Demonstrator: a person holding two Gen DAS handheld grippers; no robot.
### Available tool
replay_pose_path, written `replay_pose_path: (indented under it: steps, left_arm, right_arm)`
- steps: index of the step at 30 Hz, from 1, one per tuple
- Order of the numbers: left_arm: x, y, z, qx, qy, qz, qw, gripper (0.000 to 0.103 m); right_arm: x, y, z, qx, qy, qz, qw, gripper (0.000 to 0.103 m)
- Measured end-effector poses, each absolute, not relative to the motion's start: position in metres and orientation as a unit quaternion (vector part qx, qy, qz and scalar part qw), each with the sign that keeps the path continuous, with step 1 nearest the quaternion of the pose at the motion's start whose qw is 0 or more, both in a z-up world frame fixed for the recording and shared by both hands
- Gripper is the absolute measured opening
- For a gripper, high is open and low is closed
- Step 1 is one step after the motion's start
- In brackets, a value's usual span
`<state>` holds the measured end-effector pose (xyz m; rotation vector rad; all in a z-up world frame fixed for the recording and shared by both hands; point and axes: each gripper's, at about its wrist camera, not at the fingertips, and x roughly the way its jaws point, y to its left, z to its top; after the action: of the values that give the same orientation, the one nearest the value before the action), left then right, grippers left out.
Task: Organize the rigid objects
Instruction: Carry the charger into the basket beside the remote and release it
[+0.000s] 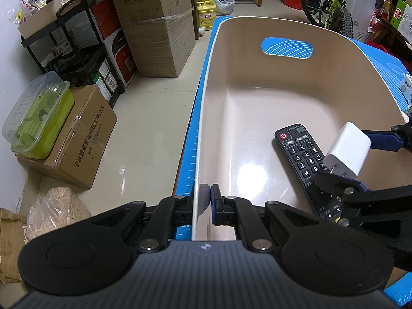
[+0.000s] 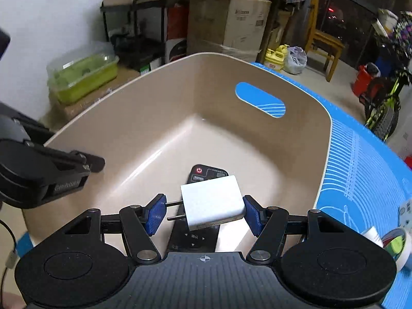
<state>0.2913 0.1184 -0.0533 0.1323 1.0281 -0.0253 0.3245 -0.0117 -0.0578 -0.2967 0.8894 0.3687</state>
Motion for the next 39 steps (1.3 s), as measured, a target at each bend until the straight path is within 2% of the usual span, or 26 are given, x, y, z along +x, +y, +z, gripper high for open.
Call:
replay_pose_path:
  steps: [13,18,30,39]
  left_arm:
    - [0.291,0.118,-0.053,0.064,0.491,-0.011,0.869,0.010]
    - [0.292,0.120,-0.051,0.064,0.492,-0.011,0.868,0.010]
    - [0.292,0.120,-0.050,0.063,0.493,-0.012,0.868,0.010]
    - [0.292,0.119,-0.051,0.063,0.493,-0.011,0.868,0.010]
  right_arm:
    - [0.327,-0.013,-0.059,-0.162,0.425,0.179,0.873,0.068]
    - [0.328,-0.025,-0.050,-0.122,0.424,0.187,0.878,0.072]
    - [0.315,-0.099,0.006,-0.047,0.345,0.126,0.929,0.072]
    - [0.320,-0.152,-0.016,-0.020,0.365,0.055,0.929,0.072]
